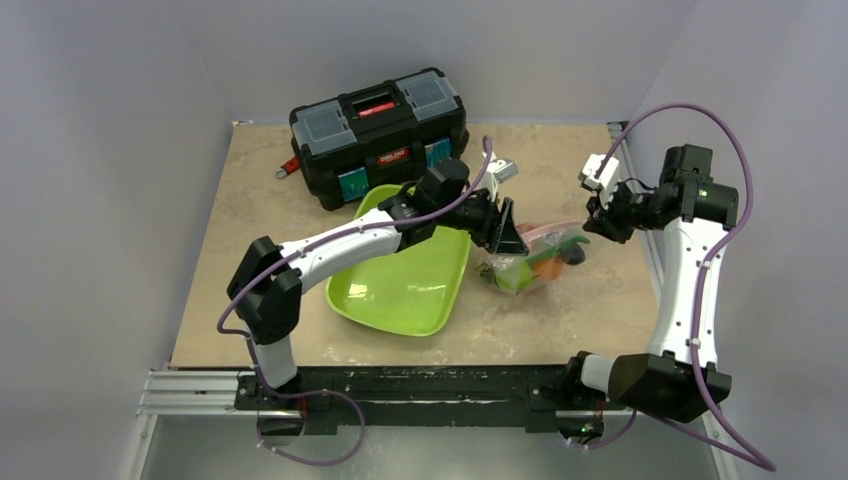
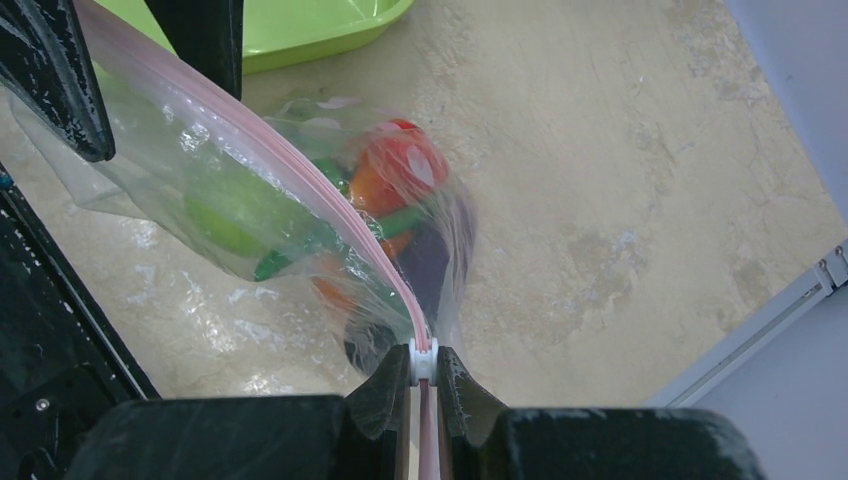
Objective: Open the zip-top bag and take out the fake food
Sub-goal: Unzip the zipper food storage bag at the center of the board, then open the zipper of the food storage bag at the center of the board.
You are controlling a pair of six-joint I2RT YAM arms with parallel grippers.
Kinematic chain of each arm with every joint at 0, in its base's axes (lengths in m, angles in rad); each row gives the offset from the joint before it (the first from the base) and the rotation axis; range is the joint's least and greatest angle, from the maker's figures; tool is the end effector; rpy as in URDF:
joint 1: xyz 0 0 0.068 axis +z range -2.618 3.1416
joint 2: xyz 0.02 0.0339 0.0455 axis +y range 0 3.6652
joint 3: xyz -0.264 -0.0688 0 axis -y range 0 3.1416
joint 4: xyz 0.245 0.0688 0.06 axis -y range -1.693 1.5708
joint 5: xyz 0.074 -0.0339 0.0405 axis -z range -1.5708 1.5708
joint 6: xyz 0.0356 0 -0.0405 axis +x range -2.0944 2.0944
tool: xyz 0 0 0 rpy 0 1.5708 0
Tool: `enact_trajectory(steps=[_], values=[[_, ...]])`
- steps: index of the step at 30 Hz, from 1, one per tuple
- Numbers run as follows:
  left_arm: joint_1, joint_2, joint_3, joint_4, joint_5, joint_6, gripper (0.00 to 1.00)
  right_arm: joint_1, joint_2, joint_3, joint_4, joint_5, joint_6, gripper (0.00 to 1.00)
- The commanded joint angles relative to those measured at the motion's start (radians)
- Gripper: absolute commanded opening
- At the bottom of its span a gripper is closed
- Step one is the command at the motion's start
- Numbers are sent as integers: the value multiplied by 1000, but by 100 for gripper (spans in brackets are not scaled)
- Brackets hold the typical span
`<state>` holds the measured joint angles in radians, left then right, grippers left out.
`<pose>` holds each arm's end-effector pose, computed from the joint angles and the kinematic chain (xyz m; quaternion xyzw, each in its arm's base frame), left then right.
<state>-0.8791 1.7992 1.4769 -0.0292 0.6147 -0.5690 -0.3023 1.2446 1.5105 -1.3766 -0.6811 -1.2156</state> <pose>0.2572 -0.3427 0.3145 0.2918 0.7453 -0.5473 0.2445 0.1987 -0.0385 0.3948 -0.4730 0.7901 0.0880 0.3797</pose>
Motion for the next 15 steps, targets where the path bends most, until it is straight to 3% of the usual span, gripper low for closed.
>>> enact_trajectory(steps=[1, 6, 9, 15], values=[[-8, 0, 60, 13, 73, -24, 47, -5, -8, 45, -1, -52, 3, 0], [-7, -4, 55, 61, 111, -25, 0, -6, -12, 50, -1, -54, 5, 0], [-7, -44, 27, 62, 60, 16, 0, -6, -19, 48, -1, -47, 4, 0], [6, -174, -73, 14, -180, 125, 0, -6, -15, 41, 17, -16, 10, 0]])
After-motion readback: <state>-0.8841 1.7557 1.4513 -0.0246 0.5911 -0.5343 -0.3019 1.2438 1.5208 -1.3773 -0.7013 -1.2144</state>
